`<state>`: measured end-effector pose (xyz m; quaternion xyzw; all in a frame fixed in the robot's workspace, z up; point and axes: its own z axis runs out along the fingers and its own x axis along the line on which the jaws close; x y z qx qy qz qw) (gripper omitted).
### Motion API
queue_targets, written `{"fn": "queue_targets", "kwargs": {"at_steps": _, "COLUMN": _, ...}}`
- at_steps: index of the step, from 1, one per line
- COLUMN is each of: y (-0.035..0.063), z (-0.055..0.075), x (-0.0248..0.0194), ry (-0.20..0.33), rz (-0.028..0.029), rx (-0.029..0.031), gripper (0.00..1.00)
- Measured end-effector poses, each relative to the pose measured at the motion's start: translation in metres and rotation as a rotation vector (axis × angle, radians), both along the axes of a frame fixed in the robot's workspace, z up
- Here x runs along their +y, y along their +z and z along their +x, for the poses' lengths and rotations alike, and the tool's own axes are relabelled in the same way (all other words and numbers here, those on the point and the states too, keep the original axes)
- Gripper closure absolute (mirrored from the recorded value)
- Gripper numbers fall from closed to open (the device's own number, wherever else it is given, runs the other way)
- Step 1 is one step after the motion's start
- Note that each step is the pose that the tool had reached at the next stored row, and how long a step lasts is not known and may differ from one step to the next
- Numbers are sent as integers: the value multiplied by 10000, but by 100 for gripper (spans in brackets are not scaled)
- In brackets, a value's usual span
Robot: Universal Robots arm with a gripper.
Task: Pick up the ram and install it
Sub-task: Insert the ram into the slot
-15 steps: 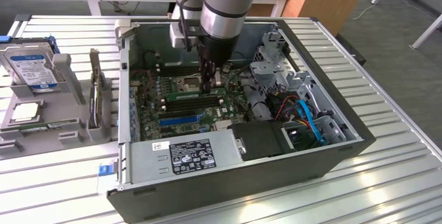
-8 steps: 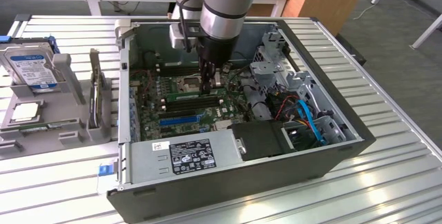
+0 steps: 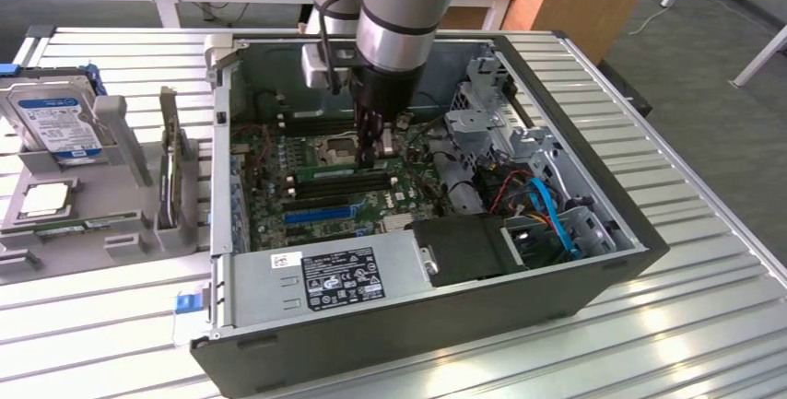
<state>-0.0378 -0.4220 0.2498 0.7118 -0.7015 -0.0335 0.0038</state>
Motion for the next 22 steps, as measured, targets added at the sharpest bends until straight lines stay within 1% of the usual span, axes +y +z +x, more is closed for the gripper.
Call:
{"fn": "queue_targets", "kwargs": {"at_steps": 10, "y": -42, "z": -1, "x": 0, "ry": 0, "rz": -1, "rx": -7, "gripper": 88}}
{"fn": "queue_targets", "kwargs": {"at_steps": 22, "y": -54, "z": -1, "x": 0, "ry": -13, "rz": -1, "rx": -7, "gripper": 88}}
